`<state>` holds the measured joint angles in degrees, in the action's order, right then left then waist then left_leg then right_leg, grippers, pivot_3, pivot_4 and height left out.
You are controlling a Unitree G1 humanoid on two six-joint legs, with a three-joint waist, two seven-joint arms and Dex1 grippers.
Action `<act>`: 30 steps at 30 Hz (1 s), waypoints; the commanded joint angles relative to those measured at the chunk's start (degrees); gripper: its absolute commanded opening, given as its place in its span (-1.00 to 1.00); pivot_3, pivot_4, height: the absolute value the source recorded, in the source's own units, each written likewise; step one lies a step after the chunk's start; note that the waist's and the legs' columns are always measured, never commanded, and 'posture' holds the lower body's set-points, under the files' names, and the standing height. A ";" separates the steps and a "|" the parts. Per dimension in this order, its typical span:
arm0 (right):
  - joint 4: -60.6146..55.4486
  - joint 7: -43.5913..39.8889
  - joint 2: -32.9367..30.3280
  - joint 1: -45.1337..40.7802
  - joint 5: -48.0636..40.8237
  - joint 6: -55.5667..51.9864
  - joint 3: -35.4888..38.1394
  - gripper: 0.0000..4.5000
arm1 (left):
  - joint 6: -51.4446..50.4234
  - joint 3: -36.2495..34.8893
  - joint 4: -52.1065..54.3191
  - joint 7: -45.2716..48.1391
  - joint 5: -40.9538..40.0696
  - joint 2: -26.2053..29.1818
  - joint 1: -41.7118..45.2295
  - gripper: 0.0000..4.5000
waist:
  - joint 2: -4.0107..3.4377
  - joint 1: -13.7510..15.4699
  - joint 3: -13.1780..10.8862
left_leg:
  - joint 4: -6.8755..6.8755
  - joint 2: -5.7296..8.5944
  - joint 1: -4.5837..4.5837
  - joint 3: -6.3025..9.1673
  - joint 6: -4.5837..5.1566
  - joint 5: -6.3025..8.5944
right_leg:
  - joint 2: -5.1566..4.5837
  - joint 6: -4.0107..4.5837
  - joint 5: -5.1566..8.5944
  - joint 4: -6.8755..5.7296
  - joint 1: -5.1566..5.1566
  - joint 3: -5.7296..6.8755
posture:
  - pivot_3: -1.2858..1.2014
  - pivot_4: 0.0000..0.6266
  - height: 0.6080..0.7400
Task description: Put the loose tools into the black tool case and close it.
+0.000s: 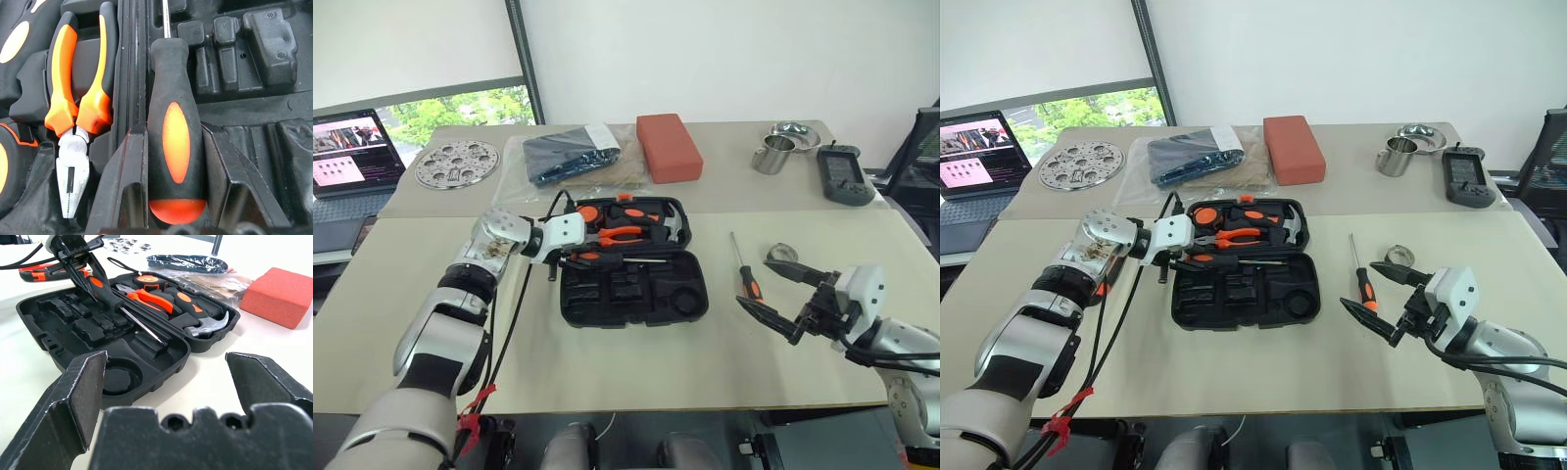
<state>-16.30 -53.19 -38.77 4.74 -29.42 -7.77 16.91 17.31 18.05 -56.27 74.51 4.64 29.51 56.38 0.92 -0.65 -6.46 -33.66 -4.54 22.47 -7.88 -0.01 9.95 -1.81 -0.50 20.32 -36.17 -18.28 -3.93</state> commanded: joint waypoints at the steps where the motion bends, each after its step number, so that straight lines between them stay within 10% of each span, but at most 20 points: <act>1: -2.23 0.41 -0.38 -0.60 -0.42 0.47 0.97 1.00 | -1.28 0.00 -0.28 1.86 1.46 1.11 0.53 -0.57 | -0.01 -0.02 0.00 | -0.05 -0.05 0.01 0.00 0.01 0.01 | 0.04 0.00 0.00 0.00 0.01 -0.01 | 0.03 -0.52 1.00; 10: -1.94 0.24 -0.39 -0.73 -0.35 0.66 0.68 1.00 | -0.20 -0.13 -0.18 -0.06 3.82 1.74 0.91 0.95 | -0.06 -0.01 0.04 | -0.09 -0.12 -0.01 0.01 0.02 0.01 | 0.13 0.02 -0.01 -0.10 0.01 -0.01 | 0.03 -0.52 1.00; 19: -1.93 0.38 -0.36 -0.99 -0.25 0.63 0.36 1.00 | -0.57 -6.57 3.86 -1.45 -3.34 -1.76 3.43 0.98 | -0.11 0.25 0.05 | -0.16 -0.15 0.06 0.02 0.06 0.04 | 0.13 0.02 -0.02 -0.16 -0.01 0.00 | 0.03 -0.52 1.00; 30: -1.99 0.70 -0.02 -1.19 0.04 0.85 -0.06 1.00 | -7.21 -11.72 2.76 -4.10 -9.48 -11.29 0.17 -0.68 | -0.13 0.14 0.06 | -0.22 -0.16 0.15 0.06 -0.04 -0.02 | 0.24 0.01 -0.01 -0.09 -0.03 -0.04 | 0.03 -0.52 1.00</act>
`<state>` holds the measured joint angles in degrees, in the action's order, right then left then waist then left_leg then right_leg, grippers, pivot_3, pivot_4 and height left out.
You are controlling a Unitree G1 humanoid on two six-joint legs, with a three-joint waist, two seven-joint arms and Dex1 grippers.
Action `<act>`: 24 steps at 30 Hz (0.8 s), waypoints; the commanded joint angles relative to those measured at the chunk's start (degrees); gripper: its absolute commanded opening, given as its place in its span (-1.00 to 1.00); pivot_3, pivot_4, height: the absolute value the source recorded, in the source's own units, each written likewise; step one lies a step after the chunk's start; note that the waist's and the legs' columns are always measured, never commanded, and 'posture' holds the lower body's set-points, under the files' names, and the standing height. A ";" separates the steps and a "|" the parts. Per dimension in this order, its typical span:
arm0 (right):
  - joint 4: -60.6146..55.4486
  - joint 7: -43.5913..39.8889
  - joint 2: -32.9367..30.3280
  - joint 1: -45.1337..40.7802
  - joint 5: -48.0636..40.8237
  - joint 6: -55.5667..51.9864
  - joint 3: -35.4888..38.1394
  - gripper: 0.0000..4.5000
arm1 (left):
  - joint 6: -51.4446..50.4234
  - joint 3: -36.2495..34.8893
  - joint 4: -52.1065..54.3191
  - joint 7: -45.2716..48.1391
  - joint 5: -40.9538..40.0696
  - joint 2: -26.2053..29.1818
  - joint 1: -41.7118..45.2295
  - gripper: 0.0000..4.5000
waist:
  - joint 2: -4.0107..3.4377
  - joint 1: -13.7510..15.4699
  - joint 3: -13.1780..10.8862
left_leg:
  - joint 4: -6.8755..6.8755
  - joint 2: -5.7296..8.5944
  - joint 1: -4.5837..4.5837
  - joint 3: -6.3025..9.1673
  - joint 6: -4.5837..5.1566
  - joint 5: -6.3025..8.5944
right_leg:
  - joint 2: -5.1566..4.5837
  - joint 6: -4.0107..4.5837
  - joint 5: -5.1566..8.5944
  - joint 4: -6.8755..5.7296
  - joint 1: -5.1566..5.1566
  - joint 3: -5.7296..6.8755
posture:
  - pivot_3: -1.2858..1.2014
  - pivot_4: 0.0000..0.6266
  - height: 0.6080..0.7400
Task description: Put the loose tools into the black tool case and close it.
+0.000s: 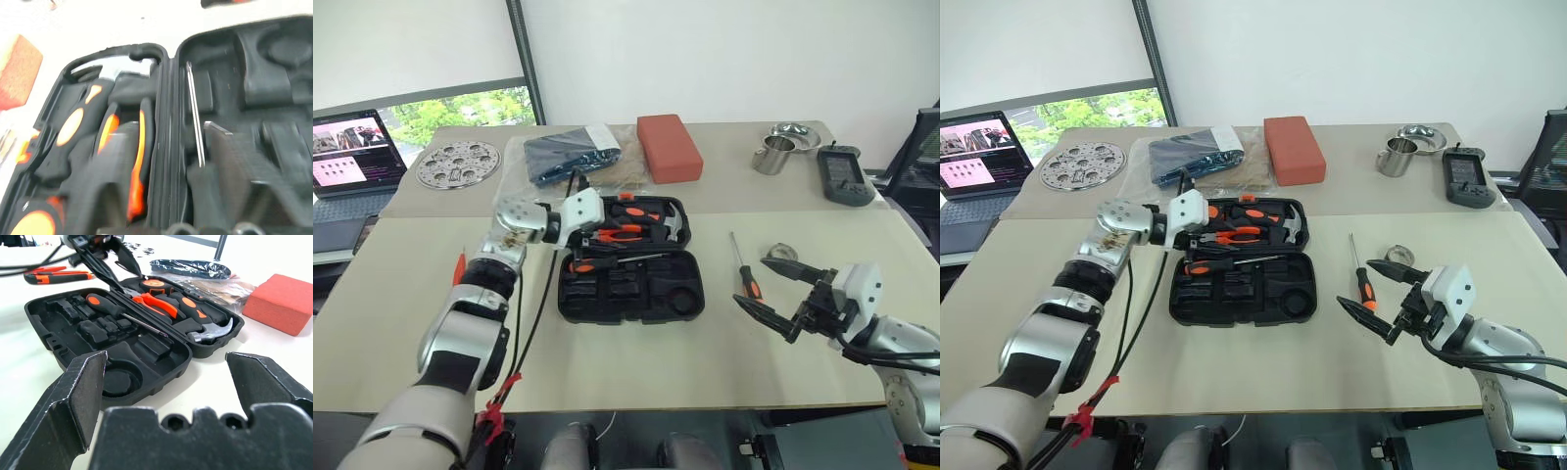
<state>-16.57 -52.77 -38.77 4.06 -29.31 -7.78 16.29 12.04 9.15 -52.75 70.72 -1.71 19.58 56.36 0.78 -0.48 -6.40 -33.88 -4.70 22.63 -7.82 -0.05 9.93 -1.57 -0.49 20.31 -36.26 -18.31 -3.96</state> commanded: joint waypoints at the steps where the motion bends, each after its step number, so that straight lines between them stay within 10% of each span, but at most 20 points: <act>1: -1.74 0.33 0.00 -0.49 -0.04 0.86 0.54 1.00 | -2.14 -3.02 -1.33 0.02 -3.35 -1.83 0.02 -0.83 | 0.00 -0.07 0.00 | 0.00 0.00 0.01 0.00 0.00 0.00 | 0.00 0.00 0.00 0.00 0.00 0.00 | 0.03 -0.52 1.00; 24: -4.49 2.69 -0.59 -0.06 0.44 -1.96 -0.02 1.00 | 3.04 4.00 -15.94 -8.24 9.94 0.42 -1.84 -0.98 | -0.05 -0.69 0.04 | -0.01 0.00 -0.40 0.02 -0.04 -0.02 | 0.05 0.01 0.00 -0.53 0.07 -0.17 | 0.03 -0.52 1.00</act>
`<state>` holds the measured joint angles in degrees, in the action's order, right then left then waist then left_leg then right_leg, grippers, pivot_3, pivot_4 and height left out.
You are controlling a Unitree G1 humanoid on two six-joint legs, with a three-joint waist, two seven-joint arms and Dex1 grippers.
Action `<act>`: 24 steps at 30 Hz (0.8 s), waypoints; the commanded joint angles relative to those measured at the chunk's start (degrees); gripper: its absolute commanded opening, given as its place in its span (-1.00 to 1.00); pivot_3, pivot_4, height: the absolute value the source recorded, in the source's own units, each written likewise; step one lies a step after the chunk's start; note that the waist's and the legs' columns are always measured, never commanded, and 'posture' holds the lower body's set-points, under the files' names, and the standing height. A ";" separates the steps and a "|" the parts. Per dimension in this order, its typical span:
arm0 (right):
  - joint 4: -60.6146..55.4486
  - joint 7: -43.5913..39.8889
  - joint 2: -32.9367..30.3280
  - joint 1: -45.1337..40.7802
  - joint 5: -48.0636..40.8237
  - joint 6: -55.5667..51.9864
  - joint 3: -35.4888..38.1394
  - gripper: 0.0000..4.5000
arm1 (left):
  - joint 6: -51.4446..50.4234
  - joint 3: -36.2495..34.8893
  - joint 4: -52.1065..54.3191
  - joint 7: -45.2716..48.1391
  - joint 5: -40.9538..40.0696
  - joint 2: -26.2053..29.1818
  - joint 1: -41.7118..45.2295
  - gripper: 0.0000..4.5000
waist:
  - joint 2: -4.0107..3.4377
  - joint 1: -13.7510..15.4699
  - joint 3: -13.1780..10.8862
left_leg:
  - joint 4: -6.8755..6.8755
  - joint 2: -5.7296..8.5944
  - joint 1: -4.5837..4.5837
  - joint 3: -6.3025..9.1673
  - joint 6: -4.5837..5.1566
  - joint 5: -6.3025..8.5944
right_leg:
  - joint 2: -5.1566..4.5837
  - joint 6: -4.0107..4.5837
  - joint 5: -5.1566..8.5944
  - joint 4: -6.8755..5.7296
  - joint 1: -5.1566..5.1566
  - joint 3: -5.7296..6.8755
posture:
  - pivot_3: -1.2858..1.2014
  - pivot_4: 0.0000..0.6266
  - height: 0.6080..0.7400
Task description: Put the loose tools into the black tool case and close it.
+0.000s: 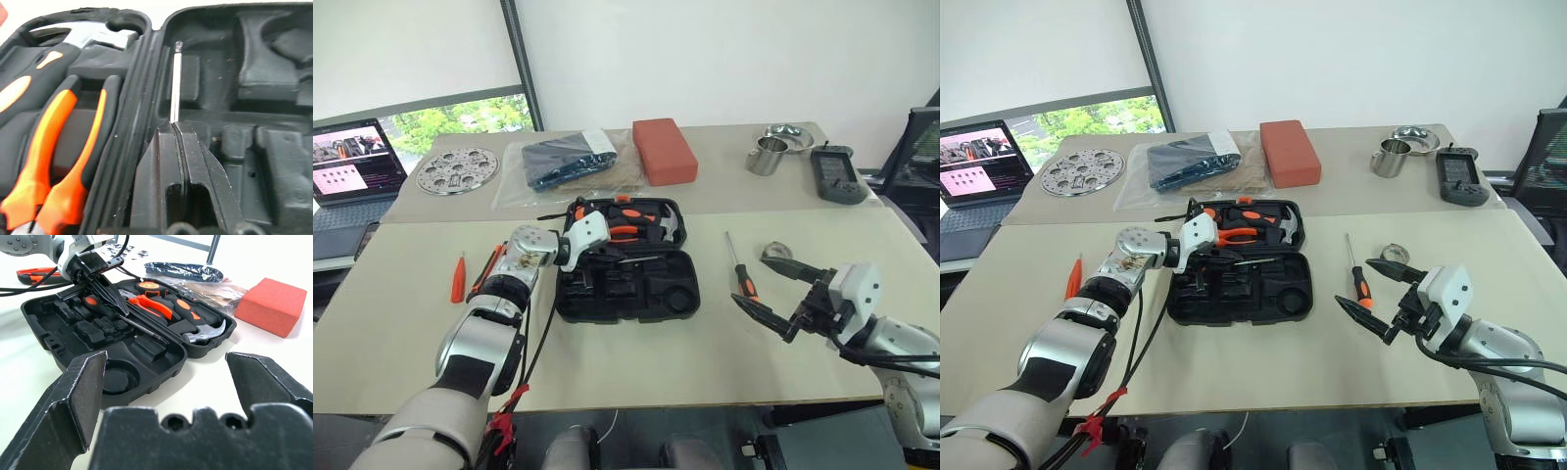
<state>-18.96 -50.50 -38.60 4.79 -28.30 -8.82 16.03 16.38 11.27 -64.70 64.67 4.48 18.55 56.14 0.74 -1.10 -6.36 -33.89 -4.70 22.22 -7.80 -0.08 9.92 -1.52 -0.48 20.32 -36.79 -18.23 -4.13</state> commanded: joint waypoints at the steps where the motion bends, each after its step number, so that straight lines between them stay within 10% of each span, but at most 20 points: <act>1: -2.24 0.40 -0.82 -0.73 -0.57 -1.11 0.32 1.00 | -1.17 2.15 -4.12 -2.43 4.12 1.39 -1.67 -0.98 | 0.00 -0.13 0.01 | 0.00 0.00 -0.04 0.01 0.00 0.00 | 0.00 0.00 0.00 -0.04 0.01 -0.02 | 0.03 -0.52 1.00; 16: -3.51 1.32 -1.11 -0.15 -0.03 -4.15 0.45 1.00 | 1.42 -0.79 -3.65 -4.84 1.71 -0.75 -1.72 -0.98 | 0.01 0.10 0.13 | -0.03 0.03 -0.07 0.05 0.00 0.00 | 0.00 0.01 0.00 -0.10 0.04 -0.06 | 0.03 -0.52 1.00; 24: 0.92 8.91 -2.79 -4.73 6.35 -13.81 -3.04 1.00 | -11.57 -10.67 14.27 12.62 -14.37 4.19 -3.46 -0.75 | -0.02 -0.29 0.02 | 0.02 -0.02 0.29 0.03 -0.06 -0.04 | 0.05 0.01 0.00 -0.08 -0.36 -0.02 | 0.03 -0.52 1.00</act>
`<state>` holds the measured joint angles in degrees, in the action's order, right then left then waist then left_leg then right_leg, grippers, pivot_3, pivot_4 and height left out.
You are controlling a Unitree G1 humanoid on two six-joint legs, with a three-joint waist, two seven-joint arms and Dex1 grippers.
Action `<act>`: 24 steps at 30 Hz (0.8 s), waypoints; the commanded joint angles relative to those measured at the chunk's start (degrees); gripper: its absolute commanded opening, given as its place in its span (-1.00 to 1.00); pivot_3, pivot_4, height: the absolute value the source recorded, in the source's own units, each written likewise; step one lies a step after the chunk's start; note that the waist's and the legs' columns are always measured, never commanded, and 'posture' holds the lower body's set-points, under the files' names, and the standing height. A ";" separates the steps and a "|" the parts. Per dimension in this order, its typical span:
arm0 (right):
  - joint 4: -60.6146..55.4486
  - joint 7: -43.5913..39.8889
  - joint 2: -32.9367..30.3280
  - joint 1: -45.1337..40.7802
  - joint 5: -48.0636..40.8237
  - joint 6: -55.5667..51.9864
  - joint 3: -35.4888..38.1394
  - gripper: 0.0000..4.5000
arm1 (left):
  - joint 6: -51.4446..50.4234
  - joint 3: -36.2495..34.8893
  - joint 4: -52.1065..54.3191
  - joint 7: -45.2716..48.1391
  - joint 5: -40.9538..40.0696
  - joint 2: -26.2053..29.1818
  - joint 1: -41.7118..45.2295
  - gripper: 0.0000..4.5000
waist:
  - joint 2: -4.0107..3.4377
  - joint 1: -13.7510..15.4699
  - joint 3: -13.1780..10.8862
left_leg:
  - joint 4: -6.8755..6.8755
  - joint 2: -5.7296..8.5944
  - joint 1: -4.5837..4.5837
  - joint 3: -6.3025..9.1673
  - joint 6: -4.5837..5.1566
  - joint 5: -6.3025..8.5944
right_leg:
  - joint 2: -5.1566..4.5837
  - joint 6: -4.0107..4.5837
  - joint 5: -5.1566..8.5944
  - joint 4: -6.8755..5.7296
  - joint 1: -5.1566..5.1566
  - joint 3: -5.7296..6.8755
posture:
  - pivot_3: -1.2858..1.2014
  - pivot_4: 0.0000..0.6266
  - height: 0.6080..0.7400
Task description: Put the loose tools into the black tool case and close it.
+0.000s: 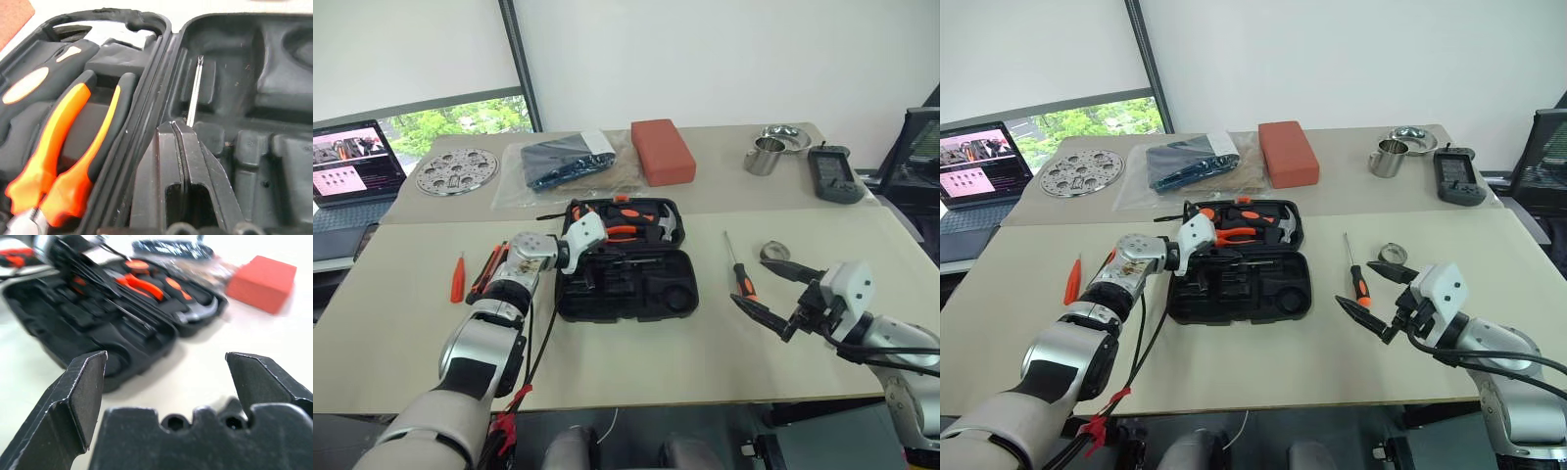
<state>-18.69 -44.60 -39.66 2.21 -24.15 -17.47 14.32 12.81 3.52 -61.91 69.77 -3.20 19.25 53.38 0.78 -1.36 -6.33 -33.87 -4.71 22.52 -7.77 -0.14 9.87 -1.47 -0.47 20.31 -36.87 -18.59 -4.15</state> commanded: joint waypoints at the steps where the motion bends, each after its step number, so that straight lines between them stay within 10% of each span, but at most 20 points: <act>1: 1.41 3.68 -2.07 -3.15 2.62 -7.32 -2.21 1.00 | -12.05 -2.81 16.47 10.06 -8.46 4.77 -2.19 -0.65 | -0.06 -0.07 -0.03 | 0.01 -0.02 0.02 -0.02 -0.04 -0.02 | 0.01 0.00 0.00 -0.02 -0.07 -0.01 | 0.03 -0.52 1.00; 11: 13.95 9.83 -3.17 -19.90 6.10 -29.69 -10.03 1.00 | -38.01 -0.81 60.73 17.15 -20.47 19.76 -15.74 0.99 | -0.17 0.71 -0.02 | 0.02 -0.09 0.35 -0.08 -0.60 -0.37 | 0.04 0.02 0.01 0.13 -0.35 -0.03 | 0.03 -0.52 1.00; 16: 17.24 10.13 -2.54 -22.73 6.87 -34.52 -13.04 0.61 | -40.93 -0.52 64.74 16.84 -22.49 22.28 -16.34 1.00 | -0.18 0.82 -0.02 | 0.02 -0.06 0.37 -0.04 -0.09 -0.06 | 0.00 0.03 0.02 0.17 -0.29 -0.05 | 0.03 -0.52 1.00; 24: 16.33 12.03 -2.50 -25.24 7.73 -33.49 -10.24 -0.54 | -41.56 -1.90 67.10 14.53 -23.94 23.34 -18.09 1.00 | -0.17 0.52 -0.03 | 0.02 -0.07 0.35 -0.05 -0.09 -0.06 | 0.05 0.02 0.02 0.15 -0.32 -0.05 | 0.03 -0.52 1.00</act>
<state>-0.71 -33.71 -41.99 -21.08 -16.65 -51.49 1.07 -28.68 3.42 2.90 85.37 -25.35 41.65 35.42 0.62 -0.84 -6.36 -33.85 -4.79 22.88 -7.82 -0.24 9.80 -1.42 -0.45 20.33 -36.72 -18.93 -4.19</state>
